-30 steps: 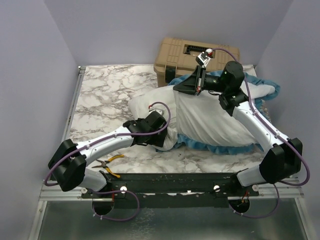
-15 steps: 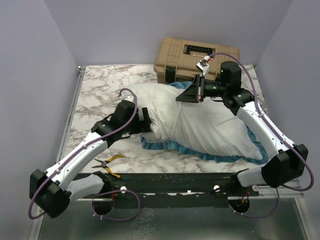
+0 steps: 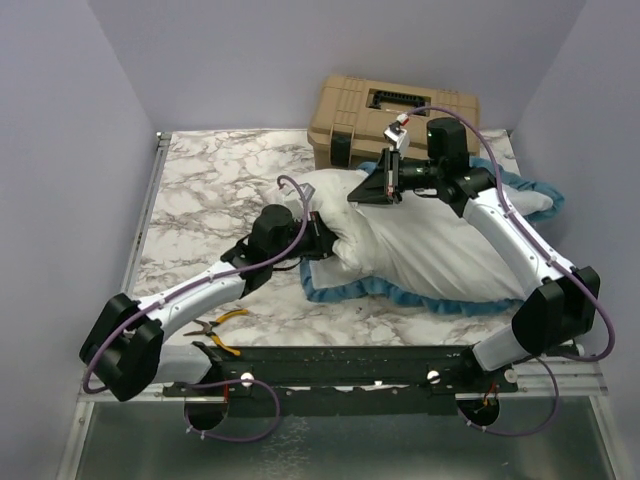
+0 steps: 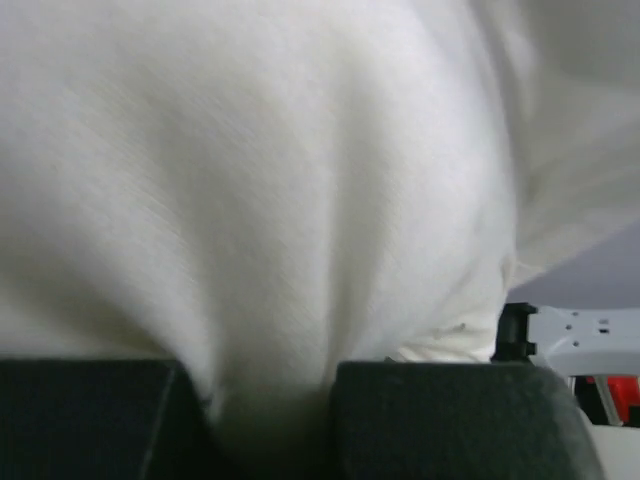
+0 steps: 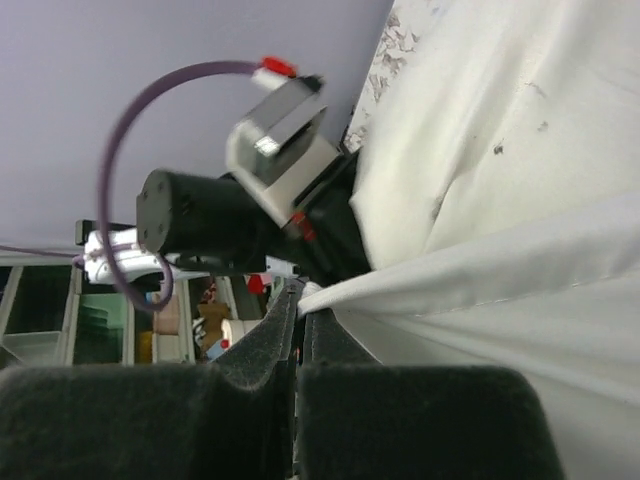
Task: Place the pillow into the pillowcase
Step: Stuff the pillow into the pillowcase.
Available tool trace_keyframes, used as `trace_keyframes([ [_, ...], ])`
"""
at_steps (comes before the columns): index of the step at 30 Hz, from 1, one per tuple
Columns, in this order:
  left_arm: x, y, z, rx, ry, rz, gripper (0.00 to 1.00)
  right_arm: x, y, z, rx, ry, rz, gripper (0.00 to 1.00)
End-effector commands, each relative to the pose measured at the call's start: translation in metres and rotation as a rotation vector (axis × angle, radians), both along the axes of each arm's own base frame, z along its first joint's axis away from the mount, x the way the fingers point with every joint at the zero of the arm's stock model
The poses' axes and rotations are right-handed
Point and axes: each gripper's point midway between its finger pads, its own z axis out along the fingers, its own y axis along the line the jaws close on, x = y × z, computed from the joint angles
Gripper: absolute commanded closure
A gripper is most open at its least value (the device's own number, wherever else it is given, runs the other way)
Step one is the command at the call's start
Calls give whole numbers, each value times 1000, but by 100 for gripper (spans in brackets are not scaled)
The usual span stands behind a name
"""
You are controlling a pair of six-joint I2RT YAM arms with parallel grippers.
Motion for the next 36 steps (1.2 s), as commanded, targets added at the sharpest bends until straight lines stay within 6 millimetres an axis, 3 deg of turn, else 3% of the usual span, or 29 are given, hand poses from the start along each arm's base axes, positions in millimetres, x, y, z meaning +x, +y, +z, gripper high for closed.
trace_keyframes([
  [1,2,-55,153,-441,-489,-80,96,-30,16,52,140,-5,165,100],
  [6,-9,-69,177,-621,-666,-40,100,-50,16,99,277,1,238,100],
  [9,-21,-84,192,-709,-744,-72,100,-58,16,117,318,-3,268,100],
  [12,-35,-114,193,-732,-760,-190,100,-63,17,123,320,2,283,100],
  [15,-44,-122,185,-736,-751,-221,100,-68,15,113,282,12,279,97],
  [17,-47,-113,171,-702,-737,-197,100,-66,12,92,198,6,225,83],
  [21,-55,-89,121,-581,-649,-156,100,-52,-6,34,-115,-8,61,55],
  [26,-66,-60,39,-377,-517,-126,100,-17,-41,12,-431,-178,-95,22],
  [31,-69,-44,-25,-177,-469,-130,100,17,-63,-4,-631,-252,-173,12],
  [36,-69,-40,-60,-76,-447,-143,100,39,-82,-34,-803,-244,-207,12],
])
